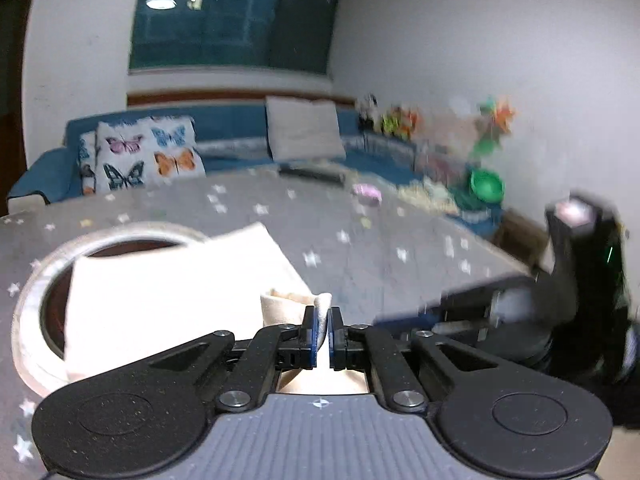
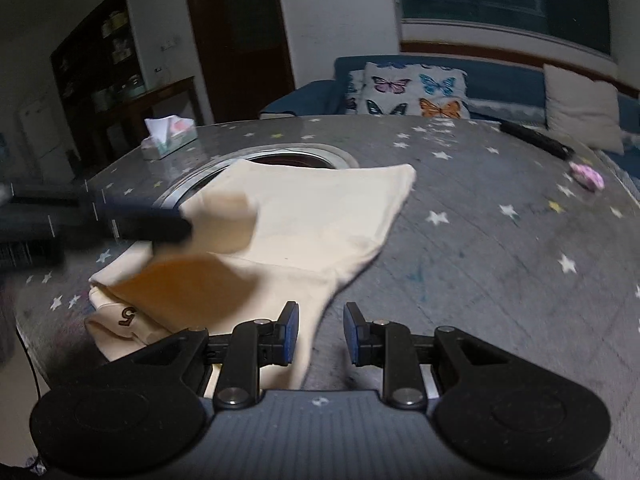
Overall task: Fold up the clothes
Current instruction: 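Grasp the other sleeve with the left gripper and fold it across the body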
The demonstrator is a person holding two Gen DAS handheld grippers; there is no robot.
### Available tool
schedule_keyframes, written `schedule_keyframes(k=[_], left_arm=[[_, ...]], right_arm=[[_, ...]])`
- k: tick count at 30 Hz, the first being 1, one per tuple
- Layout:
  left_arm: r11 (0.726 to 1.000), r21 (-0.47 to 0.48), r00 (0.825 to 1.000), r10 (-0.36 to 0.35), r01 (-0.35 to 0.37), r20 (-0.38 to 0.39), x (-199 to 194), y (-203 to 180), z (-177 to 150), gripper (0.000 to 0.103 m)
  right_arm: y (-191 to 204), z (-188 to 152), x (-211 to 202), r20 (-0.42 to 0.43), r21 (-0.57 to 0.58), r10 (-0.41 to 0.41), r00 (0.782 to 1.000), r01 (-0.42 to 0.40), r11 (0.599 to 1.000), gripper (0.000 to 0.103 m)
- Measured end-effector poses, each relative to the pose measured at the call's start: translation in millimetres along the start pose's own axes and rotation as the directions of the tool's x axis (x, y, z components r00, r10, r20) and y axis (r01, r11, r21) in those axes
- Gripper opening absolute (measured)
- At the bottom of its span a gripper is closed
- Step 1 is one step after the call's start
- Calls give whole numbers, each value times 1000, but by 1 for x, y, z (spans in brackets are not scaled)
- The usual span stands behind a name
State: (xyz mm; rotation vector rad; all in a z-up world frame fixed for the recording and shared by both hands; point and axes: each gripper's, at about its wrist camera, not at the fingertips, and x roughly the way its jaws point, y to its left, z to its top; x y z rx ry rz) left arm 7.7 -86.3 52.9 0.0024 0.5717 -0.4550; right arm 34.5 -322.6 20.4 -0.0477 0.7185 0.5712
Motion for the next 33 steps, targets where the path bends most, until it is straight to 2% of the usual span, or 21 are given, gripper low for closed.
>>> schedule_keyframes(k=[3,5,7,9,12,18,20,21,22,30,33], left_arm=[[1000,24,999,-10,12,-49,8,-5,-12,12],[1000,27,999,9,-7,-49,0,3,-17,31],[999,27,999,31,-30,-42,-9,12,-21,35],[998,16,997,67,-67,-28,-20,30,-23,35],[986,-20,986,164,-165,-31,-32,59,-31,36],[941,-94,944,317,-325,-91,-46,112,-52,37],[934,-108,938,328,-339,-107,-47,120,-59,38],[934,-109,937,329,-341,-113,-46,122,-62,38],[933,-110,937,330,-342,-119,-46,123,-65,38],[929,-102,930,343,-357,-135,-40,128,-74,38],[927,-106,928,346,-361,-135,-41,130,-74,38]], right_arm=[[-5,0,-1,4,36,7,1000,-7,999,24],[-6,0,-1,6,54,18,1000,-18,998,24],[-3,1,2,4,61,33,999,-34,998,24],[1,2,7,-2,63,49,999,-48,997,24],[8,2,17,-16,62,73,997,-72,995,24],[18,5,42,-43,68,69,997,-66,996,24],[21,6,45,-50,59,68,996,-65,996,24],[23,6,46,-52,48,63,997,-60,997,18],[26,7,46,-54,37,57,997,-55,998,8],[41,24,30,26,-22,8,1000,-7,1000,5],[34,22,43,-7,22,-11,1000,11,1000,6]])
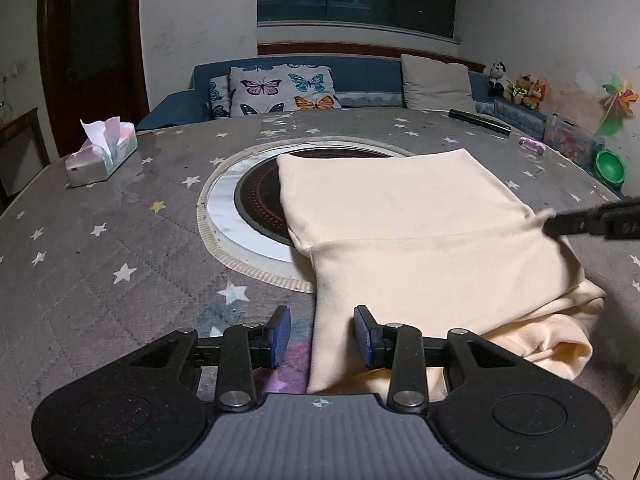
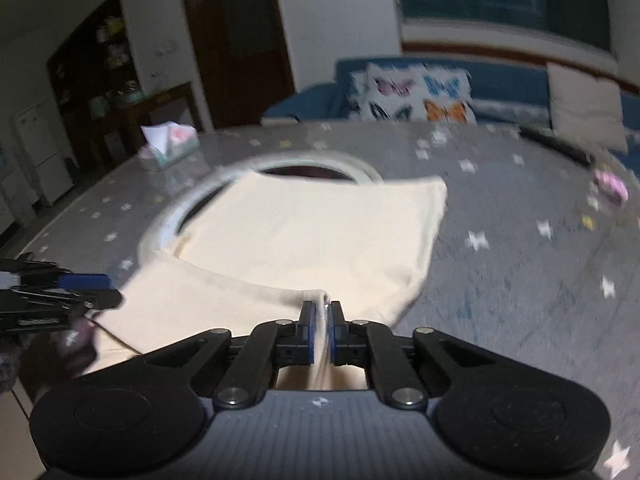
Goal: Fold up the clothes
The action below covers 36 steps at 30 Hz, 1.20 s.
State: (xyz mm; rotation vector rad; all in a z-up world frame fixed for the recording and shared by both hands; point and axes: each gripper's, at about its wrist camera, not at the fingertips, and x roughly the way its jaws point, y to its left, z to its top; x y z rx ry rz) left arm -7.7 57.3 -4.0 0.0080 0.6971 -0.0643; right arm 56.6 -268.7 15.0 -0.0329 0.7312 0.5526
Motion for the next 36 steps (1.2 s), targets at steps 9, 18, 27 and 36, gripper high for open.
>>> schedule_keyframes(k=[9,18,27,36], left_arm=[[999,38,999,0,-2,51,-9,-5,19,61],[986,168,999,-8,1,38,17,-35,22,70],[967,256,998,-24,8,62,8,-51,7,71],[943,334,996,-37,9,77,6,-62,-14,71]], right_arm=[[3,0,-15,9,-70,12,1000,-11,997,10],[25,-21,-10,-130,-228,94,987,-122,966,10],[50,-12,-15,-85,-306,133,988,-152,940,10],[65,-20,5,-119,-302,194,974,-221,927,14]])
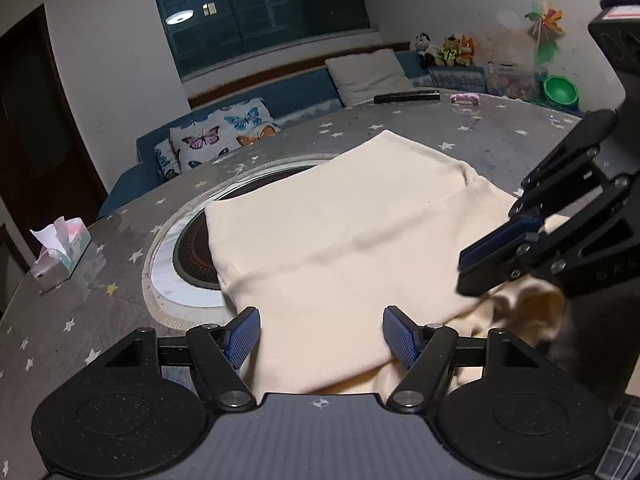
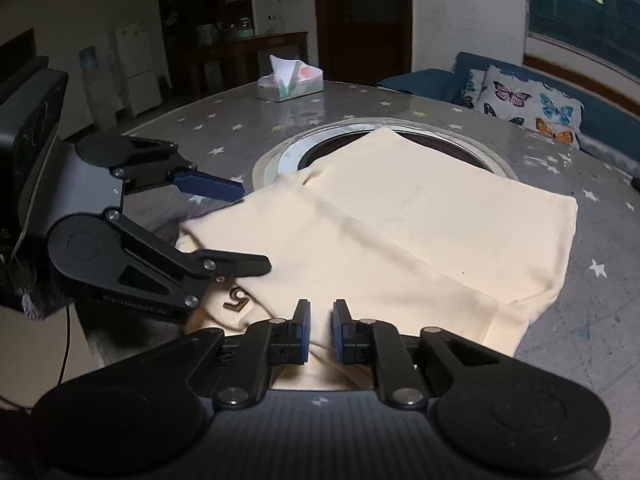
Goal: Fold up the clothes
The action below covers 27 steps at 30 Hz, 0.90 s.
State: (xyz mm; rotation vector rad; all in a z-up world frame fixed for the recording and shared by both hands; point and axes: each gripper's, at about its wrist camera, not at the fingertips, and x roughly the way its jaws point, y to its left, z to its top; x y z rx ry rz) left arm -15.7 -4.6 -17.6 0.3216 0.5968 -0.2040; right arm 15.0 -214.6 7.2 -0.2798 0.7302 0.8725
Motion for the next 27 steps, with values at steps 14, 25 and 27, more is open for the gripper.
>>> schedule_keyframes(k=[14,25,27], left_arm=[[986,-153,998,67,-66,-3,-21,40,-18,85],[975,-163,989,145,-149,-35,-36,64,-33,83],[985,-118,992,128,-128,-5,-40,59,-30,79]], right_arm=[[-25,0,-19,31,69,-62,998,60,996,20],[-44,1,-14,26,121,-112,993,109,987,20],[-47,7,-13,48,128,-128,991,121,984,20]])
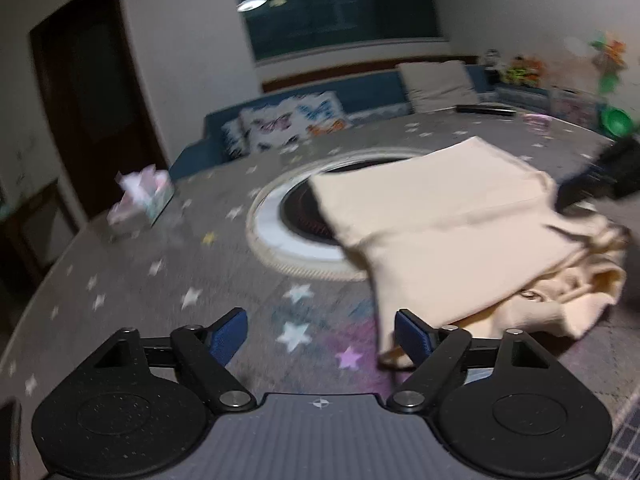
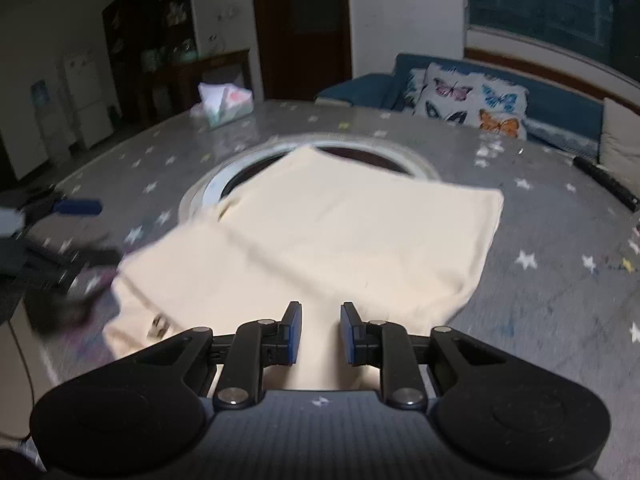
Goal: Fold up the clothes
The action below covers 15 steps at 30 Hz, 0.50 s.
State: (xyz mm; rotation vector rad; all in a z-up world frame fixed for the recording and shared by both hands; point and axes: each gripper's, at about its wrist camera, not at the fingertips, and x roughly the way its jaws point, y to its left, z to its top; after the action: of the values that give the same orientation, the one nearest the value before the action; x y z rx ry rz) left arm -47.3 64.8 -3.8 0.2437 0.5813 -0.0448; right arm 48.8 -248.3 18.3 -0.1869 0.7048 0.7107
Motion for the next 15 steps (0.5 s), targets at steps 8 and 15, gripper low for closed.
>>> schedule_keyframes(k=[8,15], left_arm=[[956,251,987,-160,151,15,-21,-38,-6,54],[883,406,966,-260,235,6,-18,-75,-13,53]], right_arm=[[-18,-3,11,-6,58,-33,999,34,998,18],[-5,-5,-19,-3,-24,-12,1000,12,1000,20]])
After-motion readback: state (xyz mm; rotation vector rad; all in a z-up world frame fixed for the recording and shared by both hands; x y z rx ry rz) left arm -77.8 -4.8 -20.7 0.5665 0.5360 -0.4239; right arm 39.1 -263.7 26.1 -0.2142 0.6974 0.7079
